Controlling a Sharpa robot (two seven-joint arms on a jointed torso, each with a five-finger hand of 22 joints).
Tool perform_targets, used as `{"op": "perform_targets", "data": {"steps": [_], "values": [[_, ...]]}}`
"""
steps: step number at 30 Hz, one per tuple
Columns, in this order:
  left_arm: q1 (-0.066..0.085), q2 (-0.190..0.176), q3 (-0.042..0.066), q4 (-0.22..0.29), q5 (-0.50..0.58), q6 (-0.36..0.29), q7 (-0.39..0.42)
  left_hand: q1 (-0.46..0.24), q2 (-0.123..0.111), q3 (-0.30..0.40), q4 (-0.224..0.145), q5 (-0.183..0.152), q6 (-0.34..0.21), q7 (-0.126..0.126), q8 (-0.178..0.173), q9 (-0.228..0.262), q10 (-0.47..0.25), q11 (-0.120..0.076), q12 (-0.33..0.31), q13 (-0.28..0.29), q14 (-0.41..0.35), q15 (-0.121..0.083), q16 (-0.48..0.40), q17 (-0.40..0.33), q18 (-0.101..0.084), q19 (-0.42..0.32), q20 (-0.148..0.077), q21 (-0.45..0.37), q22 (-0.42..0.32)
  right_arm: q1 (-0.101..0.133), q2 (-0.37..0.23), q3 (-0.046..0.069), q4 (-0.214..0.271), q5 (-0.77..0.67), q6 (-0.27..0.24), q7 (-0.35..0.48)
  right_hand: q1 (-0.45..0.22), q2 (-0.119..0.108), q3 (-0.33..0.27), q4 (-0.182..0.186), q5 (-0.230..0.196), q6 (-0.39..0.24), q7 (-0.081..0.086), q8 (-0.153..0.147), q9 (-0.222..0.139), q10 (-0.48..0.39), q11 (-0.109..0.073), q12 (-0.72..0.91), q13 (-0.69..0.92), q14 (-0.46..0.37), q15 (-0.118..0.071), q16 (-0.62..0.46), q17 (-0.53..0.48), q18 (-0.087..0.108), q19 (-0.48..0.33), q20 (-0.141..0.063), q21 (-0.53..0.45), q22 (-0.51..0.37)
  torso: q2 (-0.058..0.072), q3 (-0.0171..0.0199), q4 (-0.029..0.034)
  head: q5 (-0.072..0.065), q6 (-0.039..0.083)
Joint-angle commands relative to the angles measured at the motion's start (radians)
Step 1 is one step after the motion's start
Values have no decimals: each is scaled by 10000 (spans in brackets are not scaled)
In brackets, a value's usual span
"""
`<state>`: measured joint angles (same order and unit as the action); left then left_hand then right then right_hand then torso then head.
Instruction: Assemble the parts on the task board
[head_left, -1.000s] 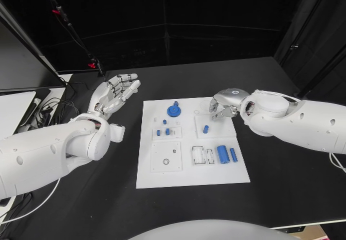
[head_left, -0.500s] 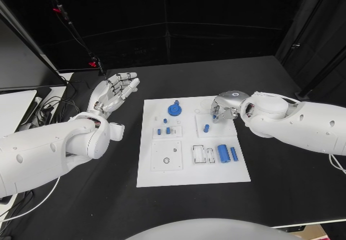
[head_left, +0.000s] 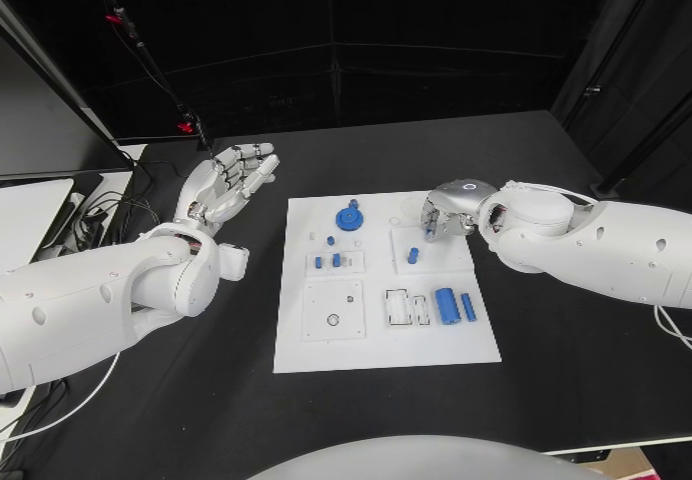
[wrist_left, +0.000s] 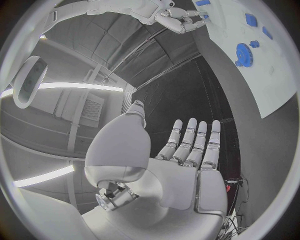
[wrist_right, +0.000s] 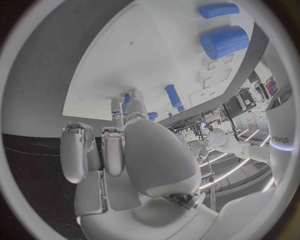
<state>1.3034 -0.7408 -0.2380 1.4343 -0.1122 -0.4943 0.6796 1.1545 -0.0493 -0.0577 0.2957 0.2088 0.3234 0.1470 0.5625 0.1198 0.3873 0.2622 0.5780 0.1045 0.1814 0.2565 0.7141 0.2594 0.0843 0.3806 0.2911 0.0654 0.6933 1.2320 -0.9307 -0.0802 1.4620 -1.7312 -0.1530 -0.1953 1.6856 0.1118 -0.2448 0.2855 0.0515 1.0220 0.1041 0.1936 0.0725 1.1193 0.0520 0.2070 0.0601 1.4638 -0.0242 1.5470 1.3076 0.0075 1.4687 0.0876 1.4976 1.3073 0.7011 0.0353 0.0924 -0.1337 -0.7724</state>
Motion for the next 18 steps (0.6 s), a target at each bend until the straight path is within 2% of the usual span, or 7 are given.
{"op": "perform_targets", "data": {"steps": [1, 8, 18], "values": [[14, -22, 10, 15, 24, 51, 1357, 7, 143, 41, -7, 25, -76, 1494, 49, -1, -80, -6, 55, -20, -63, 6, 39, -22, -33, 72, -7, 37, 11, -14, 23, -18, 21, 0, 313, -149, 220, 82, 110, -38, -43, 279, -68, 99, 42, 237, -65, -55, 20, 943, -99, -46, 2006, 148, 554, -98, -33, 2205, 8, 3, -4, 7, -15], [14, -41, 10, 28, 24, 51, 1322, 20, 213, 48, -12, 24, -103, 1494, 118, -7, -100, -5, 122, -32, -69, 20, 99, -70, -21, 97, -7, 43, 19, -17, 39, -18, 72, -99, 205, -333, 685, 205, 304, -151, -43, 783, -157, 250, 108, 737, -180, -142, 8, 958, -118, -16, 2072, 135, 578, -144, 1, 2227, 8, -2, -12, -5, -39], [14, -44, 10, 26, 24, 71, 1283, 74, 310, 52, -21, 66, -140, 1494, 223, -20, -126, -4, 226, -52, -74, 44, 191, -147, -5, 124, -6, 48, 16, -21, -3, -18, 189, -150, -342, -372, 817, 181, 332, -77, -43, 964, -127, 215, 98, 986, -153, -394, -2, 955, -71, -25, 2052, 129, 588, -127, 12, 2236, -1, 3, -10, -26, -72]]}}
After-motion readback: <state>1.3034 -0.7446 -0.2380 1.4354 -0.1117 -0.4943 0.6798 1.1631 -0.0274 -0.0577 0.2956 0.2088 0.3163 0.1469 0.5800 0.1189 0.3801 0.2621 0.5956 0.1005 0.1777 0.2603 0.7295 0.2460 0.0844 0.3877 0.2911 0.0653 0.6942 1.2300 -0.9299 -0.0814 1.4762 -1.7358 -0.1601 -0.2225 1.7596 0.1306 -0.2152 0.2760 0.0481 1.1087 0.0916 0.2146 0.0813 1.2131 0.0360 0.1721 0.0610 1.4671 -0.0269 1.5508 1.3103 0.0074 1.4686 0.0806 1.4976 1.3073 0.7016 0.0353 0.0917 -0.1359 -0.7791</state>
